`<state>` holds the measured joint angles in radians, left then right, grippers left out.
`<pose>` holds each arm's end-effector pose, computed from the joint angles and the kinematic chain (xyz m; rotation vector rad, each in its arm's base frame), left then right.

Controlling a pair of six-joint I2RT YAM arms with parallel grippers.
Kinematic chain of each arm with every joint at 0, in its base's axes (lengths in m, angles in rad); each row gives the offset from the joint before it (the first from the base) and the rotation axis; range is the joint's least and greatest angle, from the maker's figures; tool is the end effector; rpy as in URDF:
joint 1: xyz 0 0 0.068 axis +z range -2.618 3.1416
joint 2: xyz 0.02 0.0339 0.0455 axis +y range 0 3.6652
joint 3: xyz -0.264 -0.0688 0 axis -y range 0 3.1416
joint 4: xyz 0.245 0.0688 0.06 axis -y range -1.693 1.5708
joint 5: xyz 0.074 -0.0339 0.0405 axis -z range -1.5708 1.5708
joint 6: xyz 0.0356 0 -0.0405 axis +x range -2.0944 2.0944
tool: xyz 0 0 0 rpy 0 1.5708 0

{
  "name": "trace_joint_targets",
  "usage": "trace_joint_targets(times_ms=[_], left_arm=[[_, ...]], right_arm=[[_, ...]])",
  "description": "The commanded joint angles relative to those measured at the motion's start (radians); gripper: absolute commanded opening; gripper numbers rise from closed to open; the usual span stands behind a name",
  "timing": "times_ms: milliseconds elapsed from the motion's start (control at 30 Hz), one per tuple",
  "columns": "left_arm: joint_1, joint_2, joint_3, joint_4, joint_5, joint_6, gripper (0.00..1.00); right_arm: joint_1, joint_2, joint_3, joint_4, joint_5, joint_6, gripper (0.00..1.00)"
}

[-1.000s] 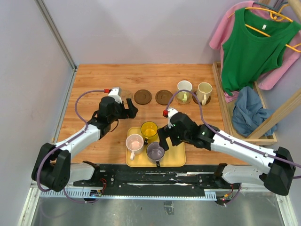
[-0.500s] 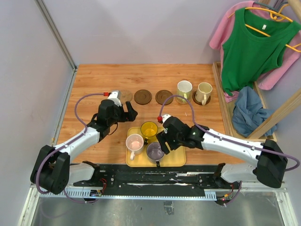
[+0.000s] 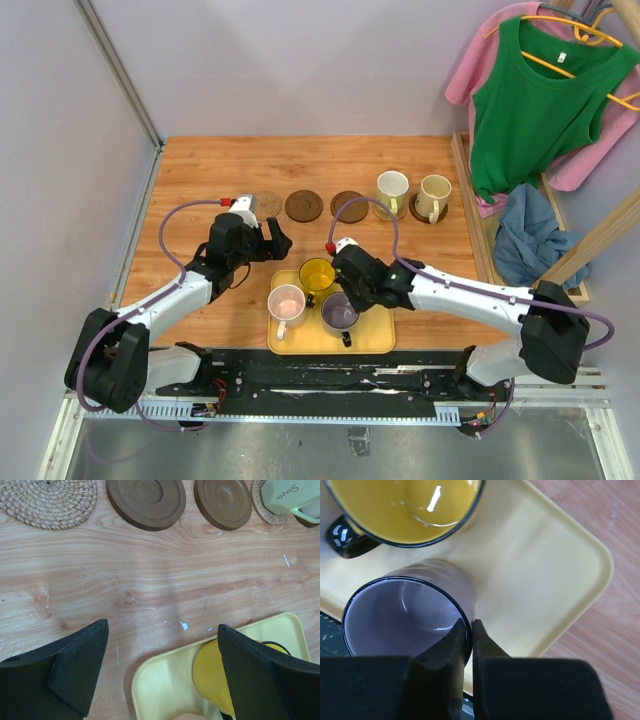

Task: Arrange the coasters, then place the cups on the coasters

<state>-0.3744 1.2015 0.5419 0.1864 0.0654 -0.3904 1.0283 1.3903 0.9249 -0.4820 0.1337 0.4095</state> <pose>0.2342 -0.0945 0.2071 0.0250 2.0868 -0.5394 0.1498 0.2393 0.2282 -0.7259 2.4519 0.4137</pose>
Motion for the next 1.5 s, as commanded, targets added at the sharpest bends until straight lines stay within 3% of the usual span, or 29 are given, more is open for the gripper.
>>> trace_joint_targets(times_ms=[0,200,333,433,533,633,767,1067,1467], left_arm=[[0.007,0.005,-0.01,0.044,0.018,-0.005,0.94],[0.007,0.024,-0.004,0.054,0.022,-0.006,0.94],[0.008,0.024,-0.005,0.054,0.024,-0.006,0.94],[0.008,0.019,-0.003,0.049,0.024,-0.003,0.94],[0.007,0.011,-0.006,0.048,0.021,-0.003,0.94],[0.007,0.01,-0.01,0.05,0.022,-0.004,0.94],[0.007,0.012,-0.007,0.05,0.027,-0.005,0.94],[0.008,0.01,-0.005,0.051,0.026,-0.004,0.94],[0.007,0.005,0.007,0.032,0.03,0.005,0.94]], right_arm=[[0.015,0.002,0.051,-0.084,0.174,0.016,0.03],[-0.002,0.027,0.084,-0.104,0.34,0.023,0.02],[-0.044,0.034,0.08,-0.047,0.334,-0.009,0.09],[-0.064,0.033,0.084,-0.04,0.326,-0.029,0.32],[-0.066,0.007,0.082,-0.044,0.339,-0.035,0.48],[-0.066,-0.038,0.073,-0.05,0.34,-0.024,0.77],[-0.066,-0.11,0.048,-0.059,0.286,0.012,0.99],[-0.054,-0.206,-0.07,0.034,0.081,0.13,0.98],[0.011,-0.142,-0.083,0.023,0.096,0.219,0.98]])
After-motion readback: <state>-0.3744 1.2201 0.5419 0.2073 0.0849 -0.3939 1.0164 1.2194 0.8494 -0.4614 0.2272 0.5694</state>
